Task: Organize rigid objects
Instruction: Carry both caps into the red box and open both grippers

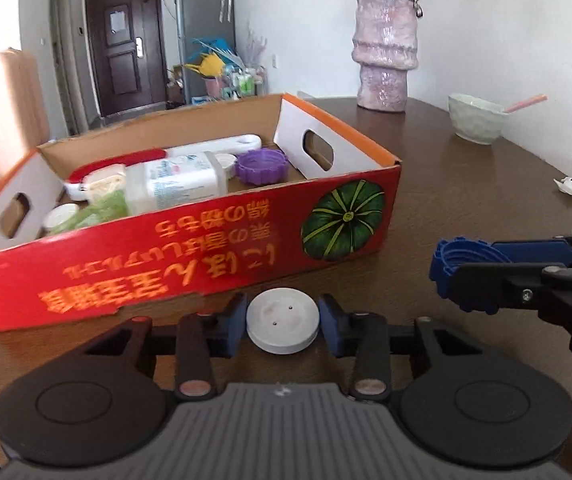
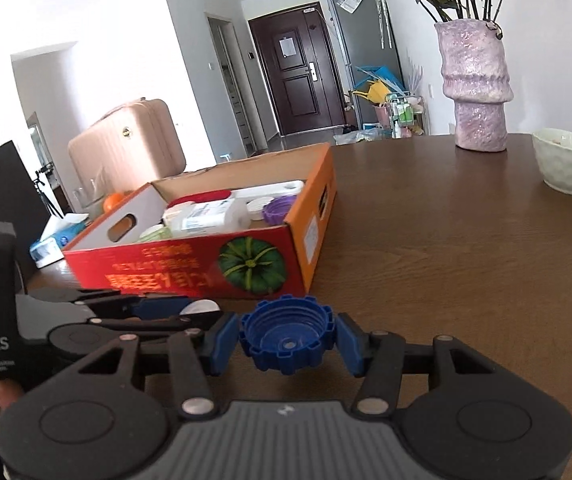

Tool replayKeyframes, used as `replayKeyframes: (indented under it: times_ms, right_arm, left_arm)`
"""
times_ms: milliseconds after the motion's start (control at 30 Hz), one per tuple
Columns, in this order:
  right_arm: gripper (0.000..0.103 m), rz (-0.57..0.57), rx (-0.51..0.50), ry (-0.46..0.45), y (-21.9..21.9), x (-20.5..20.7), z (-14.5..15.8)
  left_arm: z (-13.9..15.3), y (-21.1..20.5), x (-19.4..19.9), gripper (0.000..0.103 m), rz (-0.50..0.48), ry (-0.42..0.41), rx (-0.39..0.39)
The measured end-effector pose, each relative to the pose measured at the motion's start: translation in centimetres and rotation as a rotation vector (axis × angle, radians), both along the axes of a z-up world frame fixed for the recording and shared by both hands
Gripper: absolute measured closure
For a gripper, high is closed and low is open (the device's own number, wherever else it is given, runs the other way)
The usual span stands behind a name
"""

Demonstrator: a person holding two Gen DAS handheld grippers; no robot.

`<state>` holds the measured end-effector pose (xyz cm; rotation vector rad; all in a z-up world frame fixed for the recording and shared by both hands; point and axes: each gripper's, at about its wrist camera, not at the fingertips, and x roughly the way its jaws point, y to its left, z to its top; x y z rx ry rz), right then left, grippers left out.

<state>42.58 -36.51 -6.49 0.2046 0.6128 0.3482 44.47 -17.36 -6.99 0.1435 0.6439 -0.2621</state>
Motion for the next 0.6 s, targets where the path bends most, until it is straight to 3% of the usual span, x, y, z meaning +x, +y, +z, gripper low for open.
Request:
replayKeyframes:
  times_ms: [200,600]
  right_arm:
    - [0.051,0.018,-0.010,-0.035,1.2,-3.5,2.2]
    - [0.051,0.117,0.035,-0.152,6.3,-12.7,6.9]
  left_arm:
    - [3.3,4.0,-6.7,0.063,0.064,-0.075,-0.051]
    - [10.0,12.3,-21.3,0.063,0.212,-0.234,-0.047]
